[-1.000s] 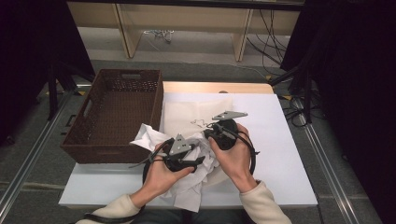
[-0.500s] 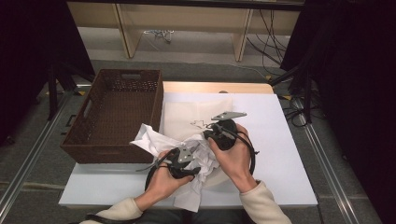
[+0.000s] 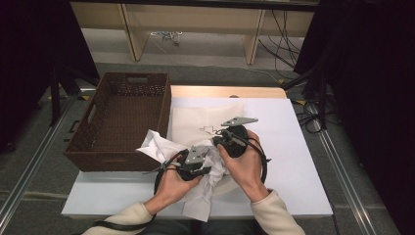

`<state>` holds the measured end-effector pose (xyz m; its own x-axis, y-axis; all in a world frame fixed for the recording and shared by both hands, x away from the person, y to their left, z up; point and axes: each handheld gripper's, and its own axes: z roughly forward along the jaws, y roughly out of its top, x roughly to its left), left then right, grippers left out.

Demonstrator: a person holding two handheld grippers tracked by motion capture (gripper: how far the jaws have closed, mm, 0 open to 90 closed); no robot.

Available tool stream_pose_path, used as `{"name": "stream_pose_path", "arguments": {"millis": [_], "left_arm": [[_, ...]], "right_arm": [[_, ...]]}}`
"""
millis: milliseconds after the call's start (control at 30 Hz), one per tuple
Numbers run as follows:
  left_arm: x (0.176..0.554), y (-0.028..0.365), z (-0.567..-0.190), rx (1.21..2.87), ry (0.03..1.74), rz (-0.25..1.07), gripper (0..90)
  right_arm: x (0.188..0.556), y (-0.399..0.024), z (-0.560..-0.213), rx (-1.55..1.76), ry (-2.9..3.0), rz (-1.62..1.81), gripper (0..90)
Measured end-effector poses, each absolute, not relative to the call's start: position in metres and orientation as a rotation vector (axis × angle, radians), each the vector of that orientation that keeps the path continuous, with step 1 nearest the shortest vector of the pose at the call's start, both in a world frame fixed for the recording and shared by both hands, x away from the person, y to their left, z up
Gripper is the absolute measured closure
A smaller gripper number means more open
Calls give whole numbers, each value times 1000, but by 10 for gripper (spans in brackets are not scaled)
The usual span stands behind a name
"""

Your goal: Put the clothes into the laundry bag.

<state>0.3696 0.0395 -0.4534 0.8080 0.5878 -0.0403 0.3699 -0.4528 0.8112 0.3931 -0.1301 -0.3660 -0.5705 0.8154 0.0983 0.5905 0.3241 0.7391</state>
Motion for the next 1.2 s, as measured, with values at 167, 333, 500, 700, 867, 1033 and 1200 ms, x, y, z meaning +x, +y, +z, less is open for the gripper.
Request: {"name": "stream_pose_path", "arguments": {"millis": [167, 333, 500, 700, 867, 1033, 1200], "left_arm": [[366, 34, -432, 1986, 686, 328, 846], [379, 32, -432, 1951, 715, 331, 844], [389, 28, -441, 1963, 758, 345, 842], [402, 24, -452, 1981, 783, 389, 836], [412, 26, -460, 2034, 777, 439, 831], [408, 26, -462, 2027, 794, 427, 796], [393, 32, -454, 2025, 760, 415, 610]], "right_arm": [[393, -132, -365, 1271, 2288, 1123, 886], [391, -132, -363, 1266, 2279, 1113, 886], [391, -131, -364, 1257, 2285, 1110, 887], [392, -131, -365, 1265, 2295, 1107, 887], [393, -132, -366, 1267, 2296, 1102, 887], [394, -132, -368, 1281, 2302, 1105, 887], [394, -134, -367, 1286, 2283, 1096, 887]]}}
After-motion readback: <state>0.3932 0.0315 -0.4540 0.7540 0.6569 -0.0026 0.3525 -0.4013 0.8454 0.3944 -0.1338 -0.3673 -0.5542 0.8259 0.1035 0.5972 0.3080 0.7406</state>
